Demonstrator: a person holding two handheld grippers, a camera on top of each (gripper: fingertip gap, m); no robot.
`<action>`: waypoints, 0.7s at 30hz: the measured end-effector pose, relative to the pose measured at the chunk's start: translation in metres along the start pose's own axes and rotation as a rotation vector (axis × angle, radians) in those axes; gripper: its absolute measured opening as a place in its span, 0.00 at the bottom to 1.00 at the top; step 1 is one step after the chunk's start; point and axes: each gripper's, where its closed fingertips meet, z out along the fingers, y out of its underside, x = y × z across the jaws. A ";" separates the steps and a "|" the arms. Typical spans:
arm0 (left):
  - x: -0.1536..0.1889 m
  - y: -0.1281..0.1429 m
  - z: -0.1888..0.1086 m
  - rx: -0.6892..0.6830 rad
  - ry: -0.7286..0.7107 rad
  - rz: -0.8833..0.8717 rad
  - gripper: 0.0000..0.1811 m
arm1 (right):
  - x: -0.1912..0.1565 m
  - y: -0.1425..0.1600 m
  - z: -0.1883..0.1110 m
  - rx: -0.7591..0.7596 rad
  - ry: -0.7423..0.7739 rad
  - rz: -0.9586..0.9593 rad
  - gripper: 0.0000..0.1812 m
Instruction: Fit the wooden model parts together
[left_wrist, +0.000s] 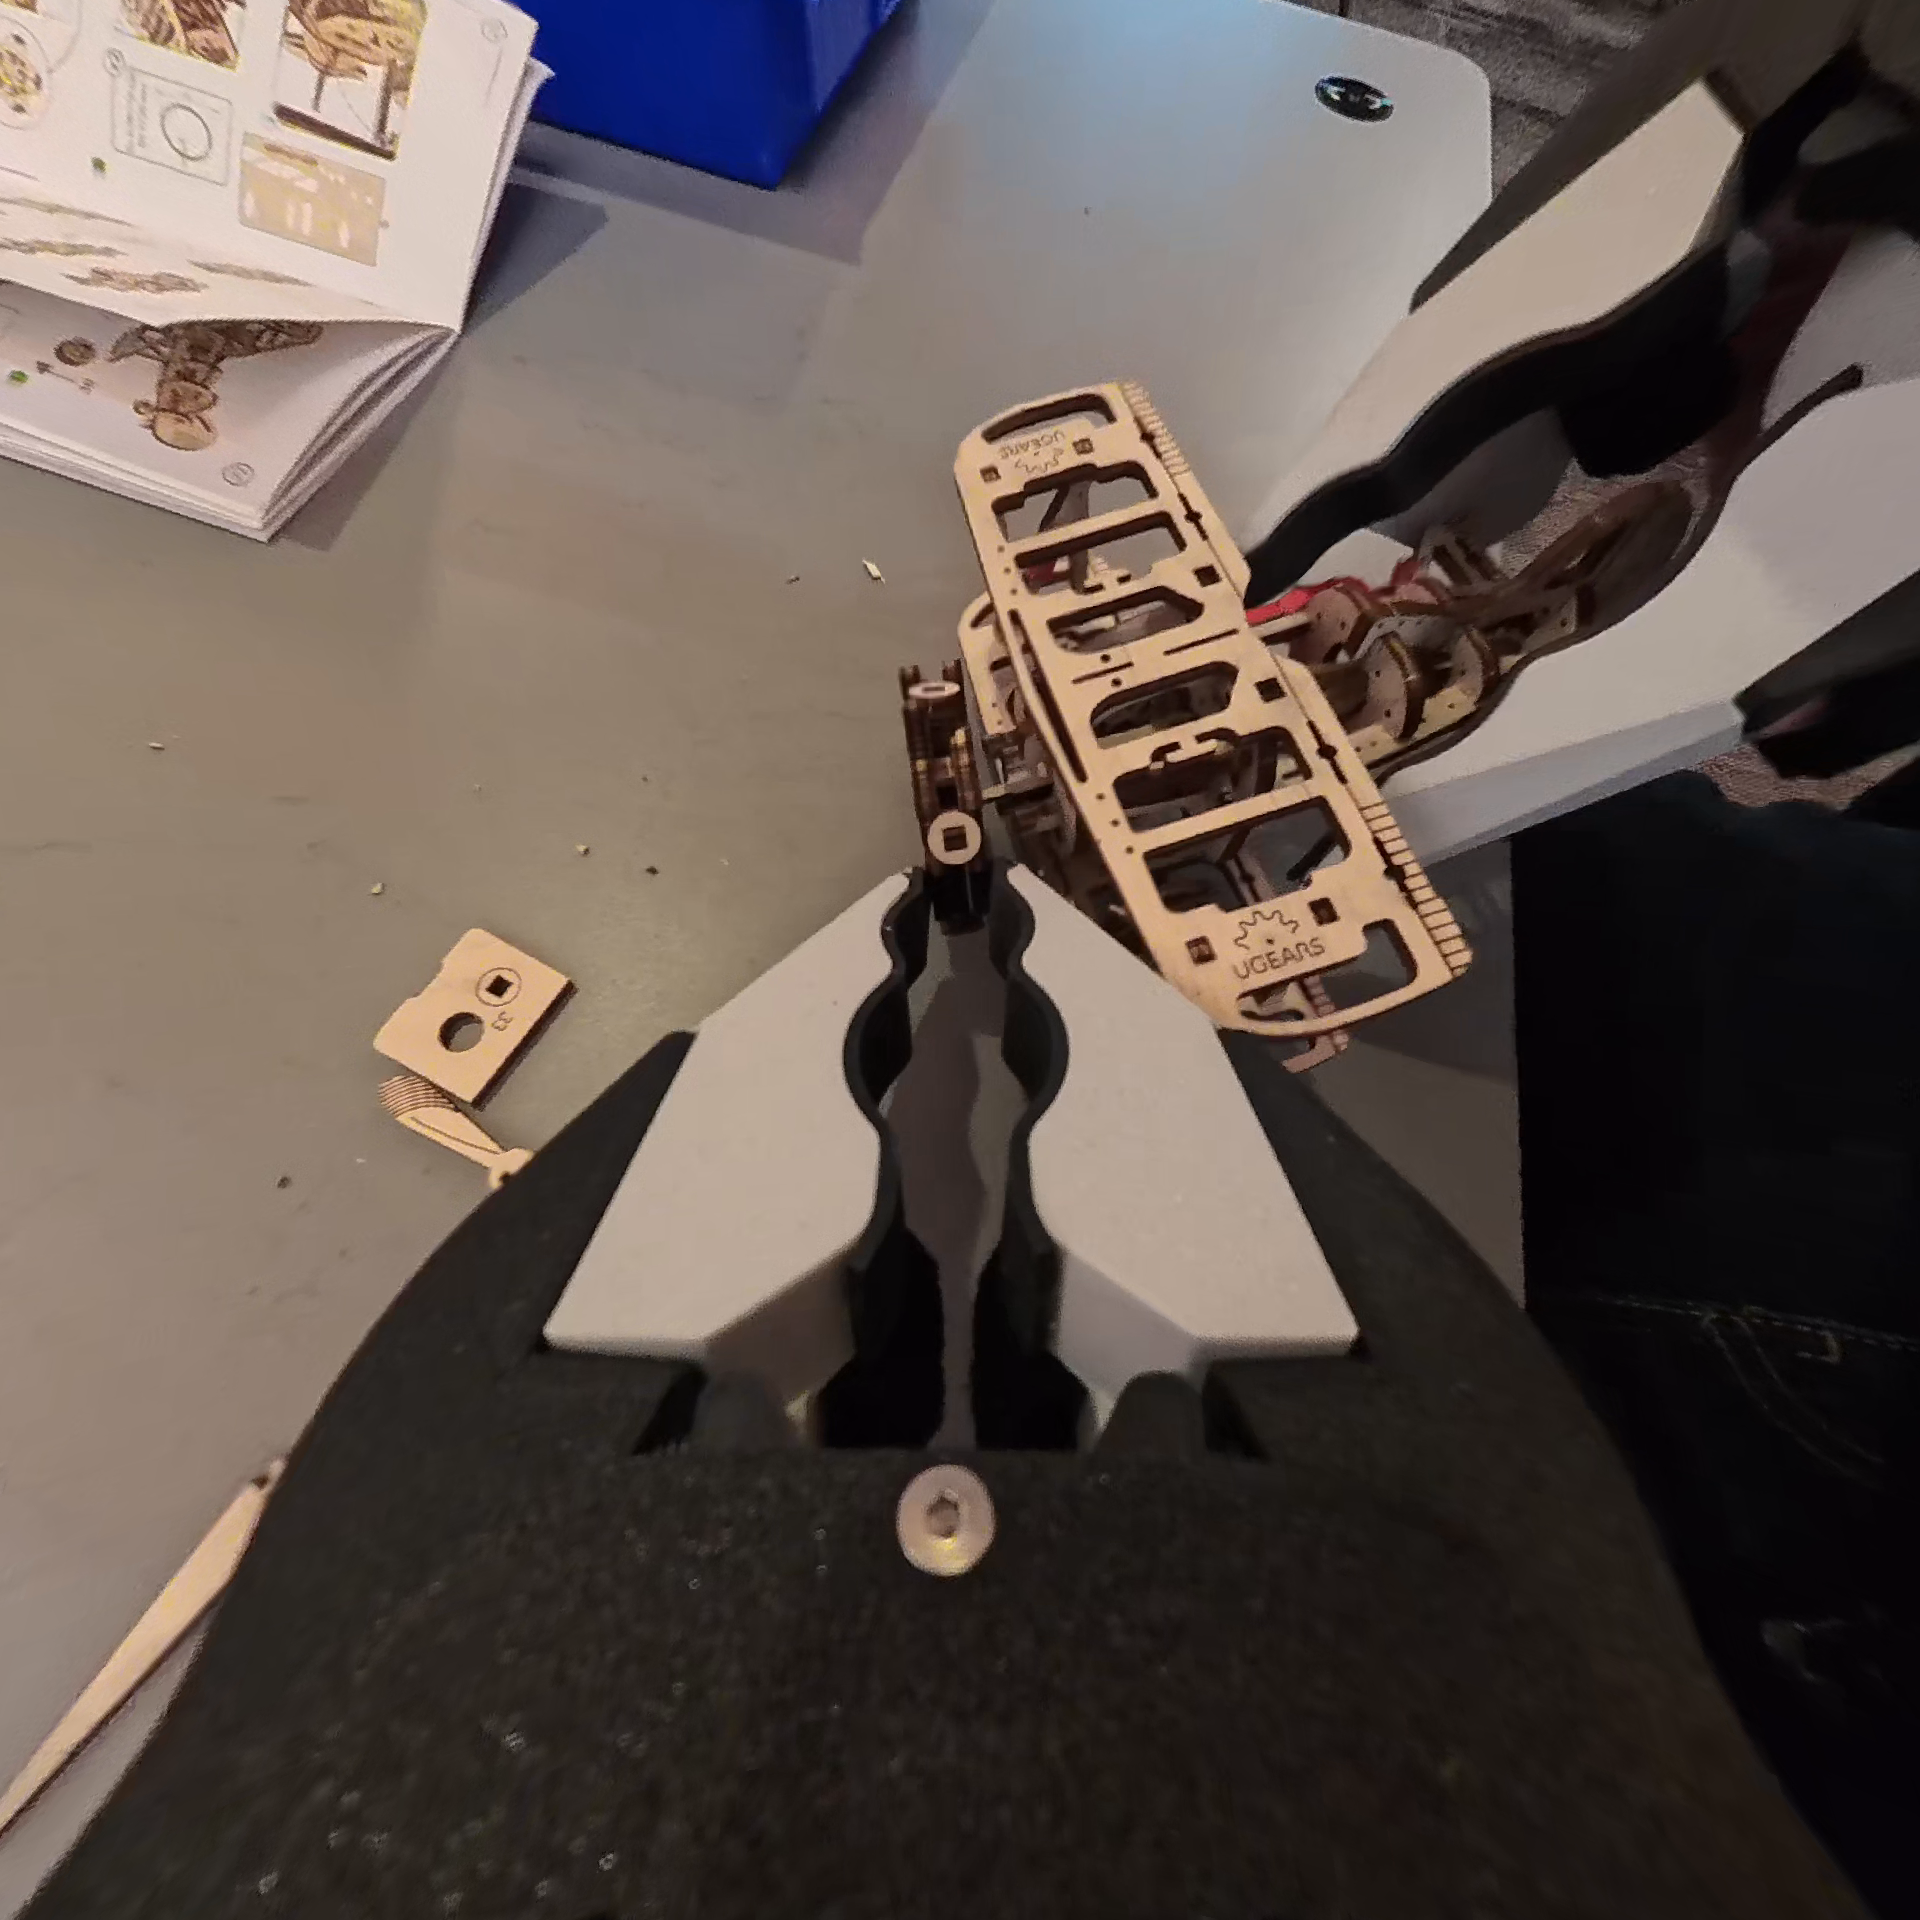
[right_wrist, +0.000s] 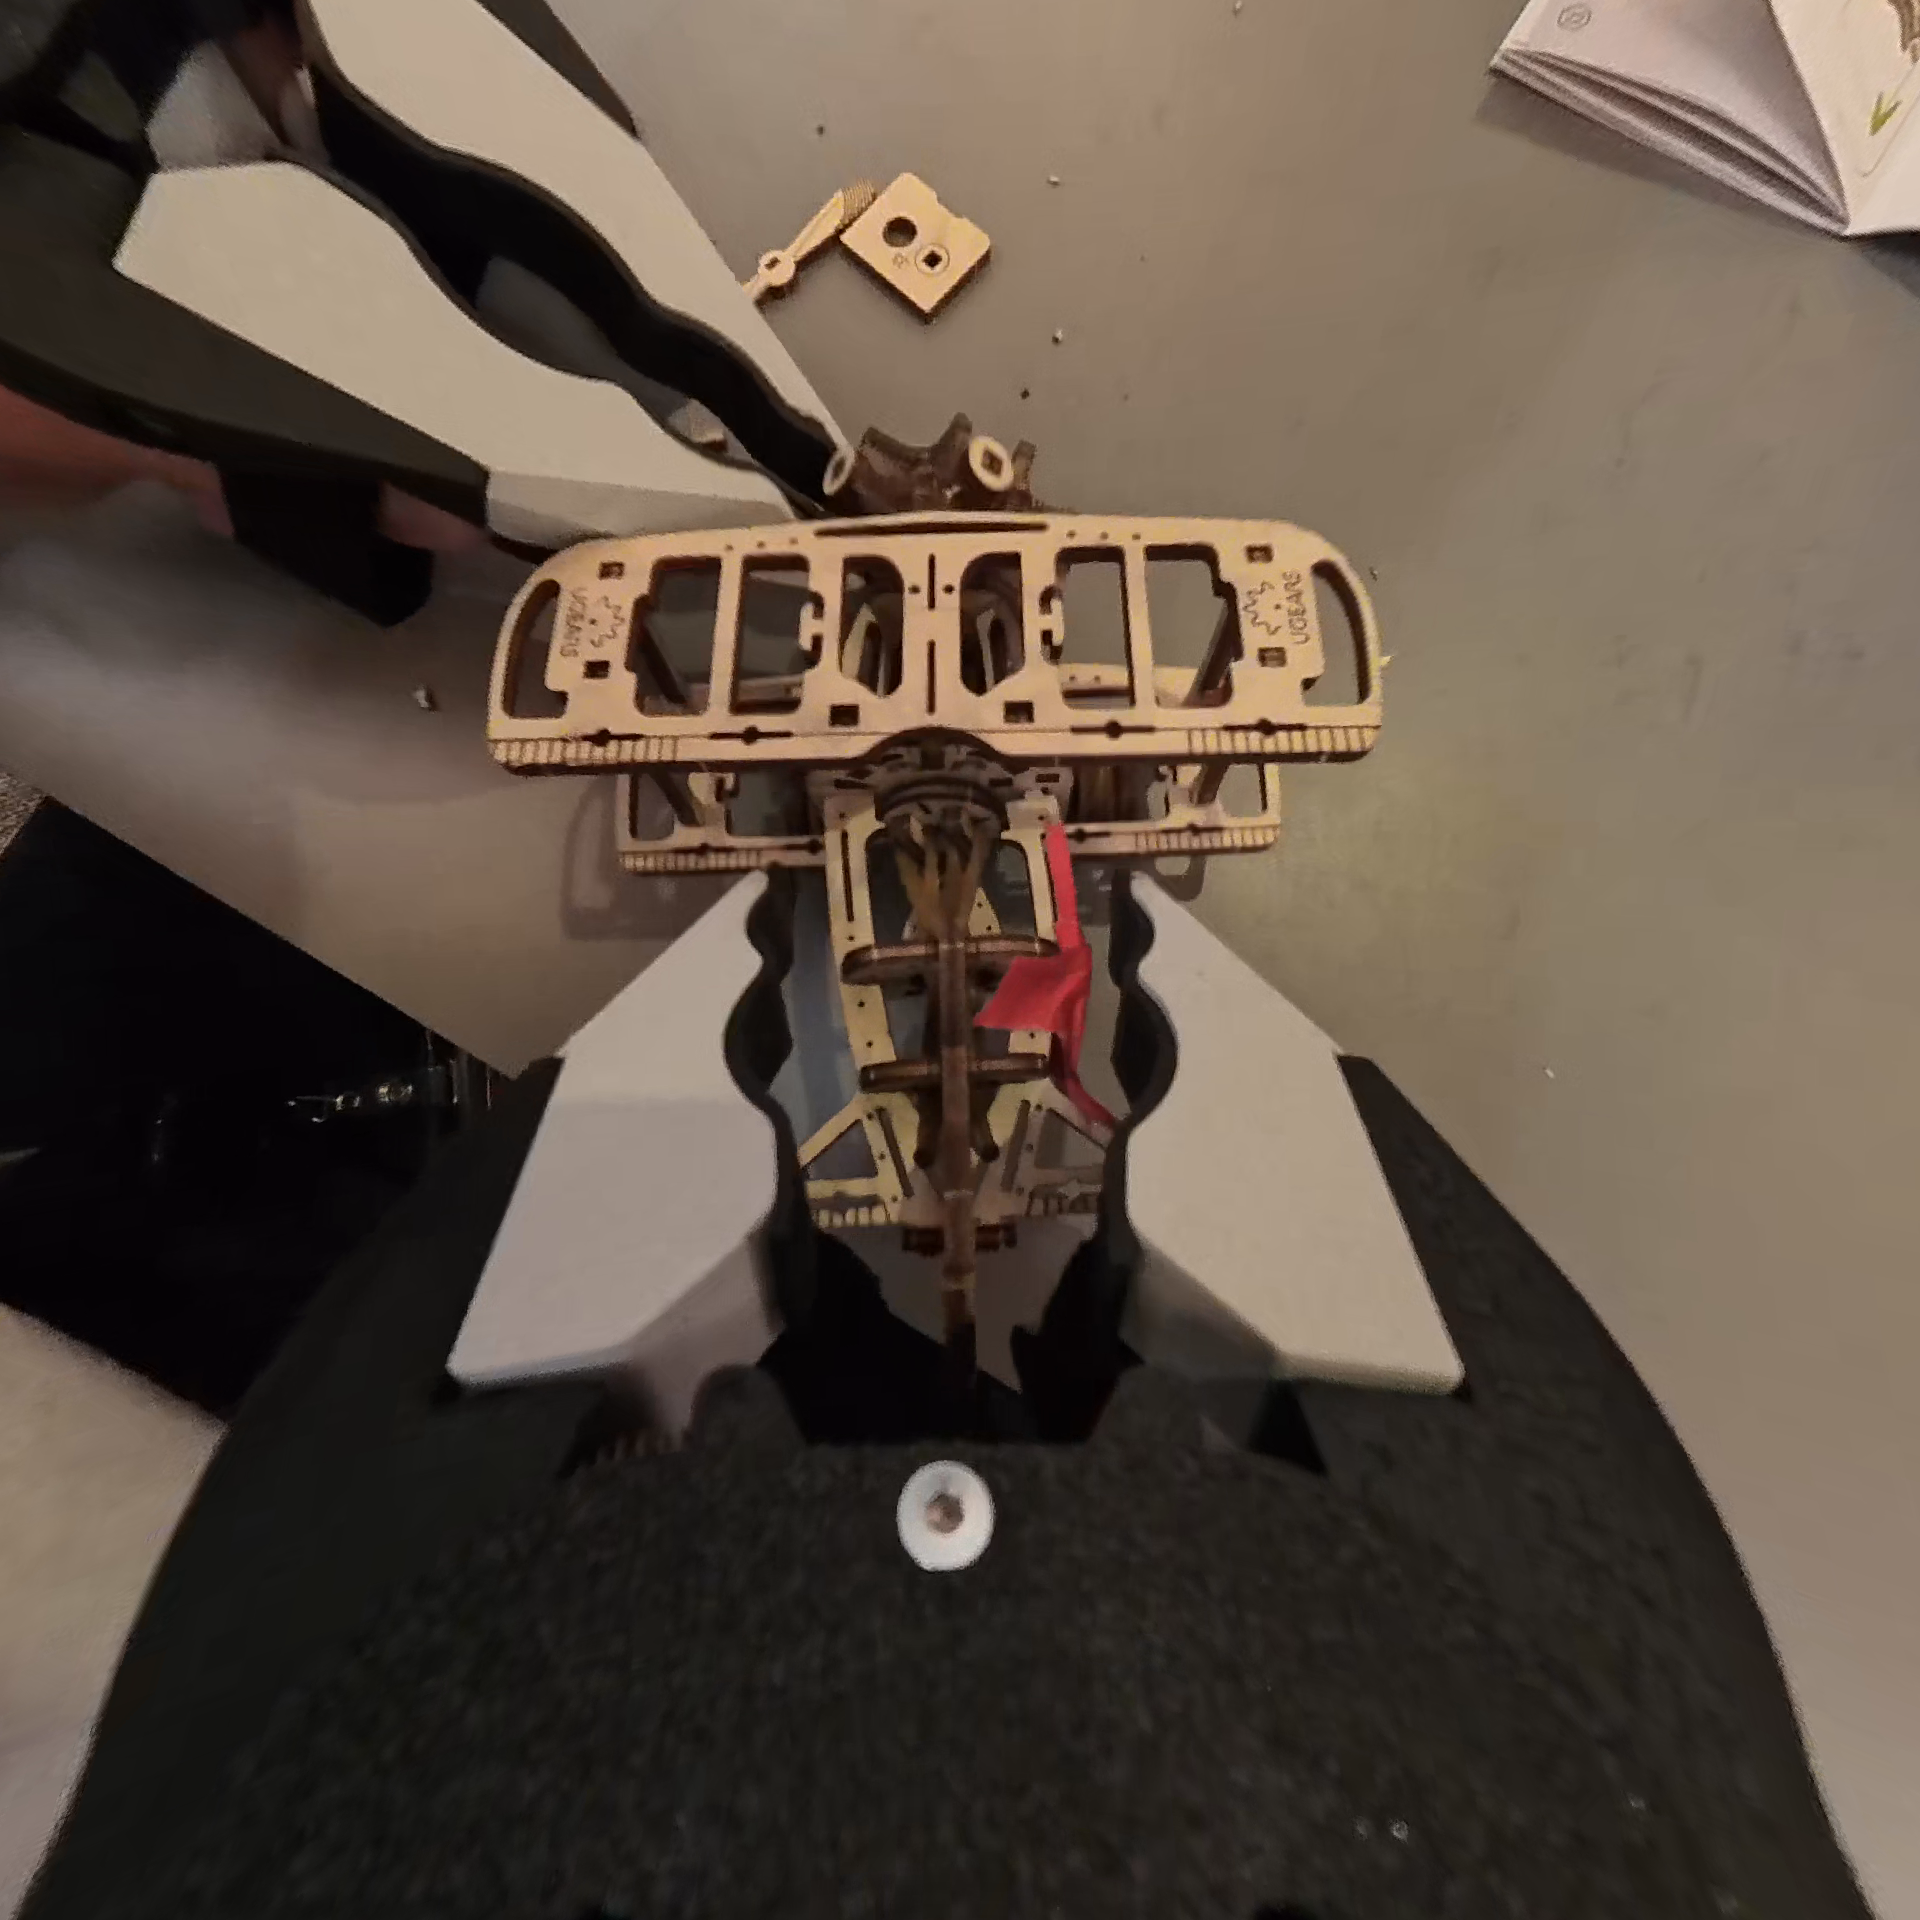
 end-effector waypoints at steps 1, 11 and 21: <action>-0.002 0.000 0.000 0.000 -0.012 0.008 0.04 | 0.001 -0.001 0.000 0.009 0.009 0.003 0.33; -0.011 -0.001 -0.003 0.013 -0.052 0.016 0.04 | 0.002 -0.005 0.000 0.046 -0.011 0.014 0.27; -0.011 0.000 -0.002 0.013 -0.057 0.024 0.04 | -0.002 -0.020 0.001 0.069 -0.006 -0.066 0.37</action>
